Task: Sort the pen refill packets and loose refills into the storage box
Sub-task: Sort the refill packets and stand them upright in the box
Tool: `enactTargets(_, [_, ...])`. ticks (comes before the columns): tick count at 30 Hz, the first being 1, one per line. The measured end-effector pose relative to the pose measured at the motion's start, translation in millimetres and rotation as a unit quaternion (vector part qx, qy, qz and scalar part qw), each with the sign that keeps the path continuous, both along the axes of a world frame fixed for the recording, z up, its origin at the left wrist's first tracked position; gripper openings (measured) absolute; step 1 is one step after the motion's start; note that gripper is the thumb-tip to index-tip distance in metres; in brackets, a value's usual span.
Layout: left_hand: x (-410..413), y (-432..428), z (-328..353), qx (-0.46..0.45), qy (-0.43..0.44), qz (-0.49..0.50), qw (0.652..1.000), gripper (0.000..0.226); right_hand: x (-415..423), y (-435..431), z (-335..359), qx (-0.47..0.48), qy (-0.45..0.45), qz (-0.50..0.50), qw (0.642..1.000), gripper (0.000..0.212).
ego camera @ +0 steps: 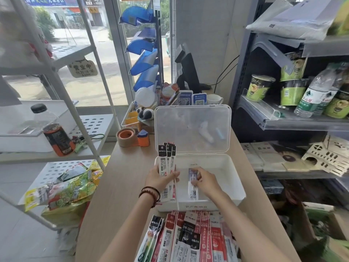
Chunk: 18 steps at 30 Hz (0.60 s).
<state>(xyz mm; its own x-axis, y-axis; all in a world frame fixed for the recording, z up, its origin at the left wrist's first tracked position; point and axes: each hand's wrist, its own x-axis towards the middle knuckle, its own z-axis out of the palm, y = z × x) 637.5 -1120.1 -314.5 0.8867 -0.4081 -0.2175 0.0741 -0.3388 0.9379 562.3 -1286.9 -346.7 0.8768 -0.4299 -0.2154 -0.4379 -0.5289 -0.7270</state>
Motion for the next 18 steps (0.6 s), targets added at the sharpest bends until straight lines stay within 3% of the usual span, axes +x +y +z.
enactTargets(10, [-1.7, -1.1, 1.3, 0.020, -0.020, -0.009, 1.000, 0.025, 7.3, -3.3, -6.0, -0.018, 0.024, 0.048, 0.998, 0.050])
enactTargets(15, [-2.0, -1.3, 0.8, 0.016, -0.018, -0.004, 1.000, 0.025, 8.6, -3.2, -5.3, -0.108, 0.063, 0.035, 0.992, 0.047])
enactTargets(18, [-1.6, -1.1, 1.1, 0.017, -0.013, -0.005, 1.000, 0.025, 5.8, 1.5, 11.1, -0.006, -0.018, 0.025, 0.999, 0.037])
